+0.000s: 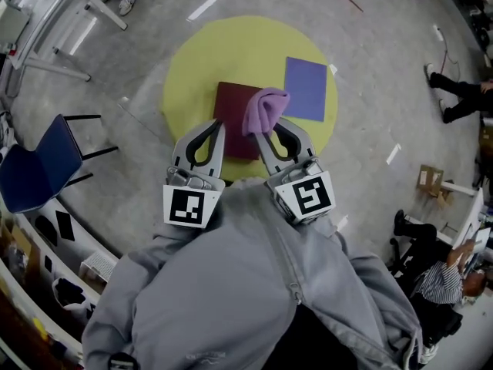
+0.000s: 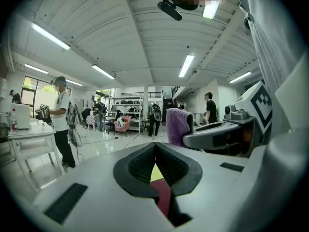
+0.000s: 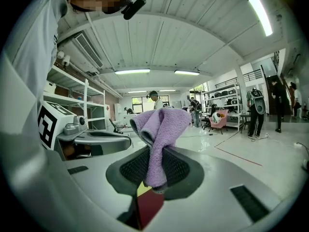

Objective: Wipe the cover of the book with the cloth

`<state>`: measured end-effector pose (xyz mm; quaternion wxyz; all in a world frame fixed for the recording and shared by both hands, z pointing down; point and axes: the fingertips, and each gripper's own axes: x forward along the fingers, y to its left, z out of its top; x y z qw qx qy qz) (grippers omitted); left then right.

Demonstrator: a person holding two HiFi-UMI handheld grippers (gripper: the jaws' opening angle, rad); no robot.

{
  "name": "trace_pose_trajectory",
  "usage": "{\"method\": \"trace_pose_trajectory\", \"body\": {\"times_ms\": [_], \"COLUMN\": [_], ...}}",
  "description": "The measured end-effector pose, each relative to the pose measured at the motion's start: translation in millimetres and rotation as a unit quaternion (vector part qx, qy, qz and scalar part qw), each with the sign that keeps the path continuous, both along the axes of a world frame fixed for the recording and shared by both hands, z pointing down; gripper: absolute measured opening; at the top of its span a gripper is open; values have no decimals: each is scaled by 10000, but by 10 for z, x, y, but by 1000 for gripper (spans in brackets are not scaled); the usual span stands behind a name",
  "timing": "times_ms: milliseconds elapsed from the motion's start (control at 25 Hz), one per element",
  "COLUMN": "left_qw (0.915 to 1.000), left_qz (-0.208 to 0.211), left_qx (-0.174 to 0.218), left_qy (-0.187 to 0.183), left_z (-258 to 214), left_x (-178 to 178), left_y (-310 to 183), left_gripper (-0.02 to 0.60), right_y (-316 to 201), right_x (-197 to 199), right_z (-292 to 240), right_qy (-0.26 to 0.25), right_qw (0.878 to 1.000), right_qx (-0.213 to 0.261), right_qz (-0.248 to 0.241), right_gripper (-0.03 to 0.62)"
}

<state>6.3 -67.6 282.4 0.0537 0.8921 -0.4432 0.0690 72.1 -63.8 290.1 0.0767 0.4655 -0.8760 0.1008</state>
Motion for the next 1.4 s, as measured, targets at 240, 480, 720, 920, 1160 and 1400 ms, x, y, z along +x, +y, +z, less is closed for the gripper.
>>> {"method": "trace_pose_trajectory", "body": {"times_ms": [240, 480, 720, 920, 1160, 1400], "left_qw": [9994, 9981, 9957, 9936, 9906, 9851], "left_qz": [9, 6, -77, -171, -190, -246], "left_qx": [-332, -618, -918, -1111, -1345, -1688], "left_qy": [6, 33, -73, -77, -170, -221], "left_z": [394, 785, 1185, 1454, 1734, 2024], "left_x": [-90, -136, -232, -325, -463, -569], "left_y": [-67, -116, -173, -202, -214, -179], "left_gripper": [18, 18, 18, 18, 18, 18], "right_y": [-203, -493, -707, -822, -911, -979], "right_x": [-118, -224, -280, -359, -487, -574], "right_z": [319, 569, 915, 1211, 1518, 1788], "right_qy": [171, 409, 773, 1025, 1587, 1952], "right_qw": [9993, 9977, 9920, 9816, 9606, 9356], "right_qx": [-236, -179, -386, -905, -1220, -1682], "right_qz": [-222, -506, -925, -1333, -1927, -2412], "right_gripper": [84, 84, 84, 84, 84, 84]}}
